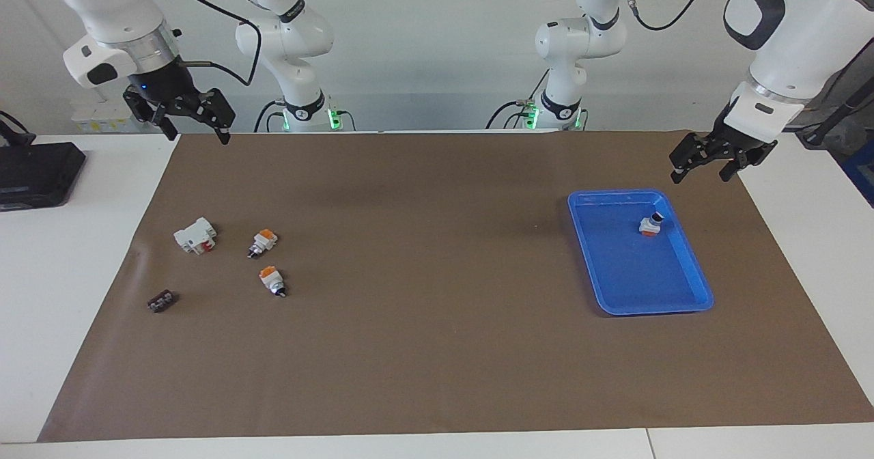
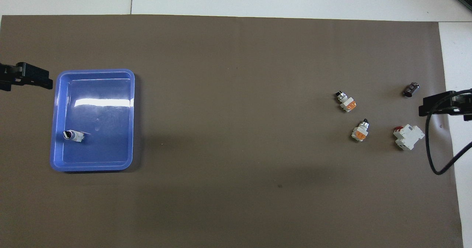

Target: Turn and place switch with both arms

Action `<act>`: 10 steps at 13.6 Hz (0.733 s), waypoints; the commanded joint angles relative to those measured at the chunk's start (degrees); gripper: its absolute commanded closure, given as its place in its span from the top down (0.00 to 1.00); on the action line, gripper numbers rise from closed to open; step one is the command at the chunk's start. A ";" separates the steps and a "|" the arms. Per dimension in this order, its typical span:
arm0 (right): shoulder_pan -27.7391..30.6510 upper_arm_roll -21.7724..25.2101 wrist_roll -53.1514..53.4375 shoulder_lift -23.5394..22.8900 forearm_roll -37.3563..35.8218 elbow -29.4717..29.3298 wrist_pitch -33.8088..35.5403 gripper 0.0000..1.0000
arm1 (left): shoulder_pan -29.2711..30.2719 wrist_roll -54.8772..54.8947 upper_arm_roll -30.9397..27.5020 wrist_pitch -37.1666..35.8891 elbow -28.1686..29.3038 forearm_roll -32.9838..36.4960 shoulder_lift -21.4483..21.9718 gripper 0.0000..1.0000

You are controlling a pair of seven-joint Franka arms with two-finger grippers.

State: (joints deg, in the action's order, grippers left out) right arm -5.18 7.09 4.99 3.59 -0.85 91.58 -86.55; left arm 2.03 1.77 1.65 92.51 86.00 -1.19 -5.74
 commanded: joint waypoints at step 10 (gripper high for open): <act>-0.10 -0.05 -2.51 3.18 0.14 5.71 -3.44 1.00 | 0.25 0.43 0.11 0.65 2.07 0.84 1.70 1.00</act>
State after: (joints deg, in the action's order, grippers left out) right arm -5.19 7.08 4.65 4.57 -0.85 94.07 -87.70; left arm 2.03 1.77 1.65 92.51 86.00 -1.19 -5.72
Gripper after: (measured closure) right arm 0.000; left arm 0.000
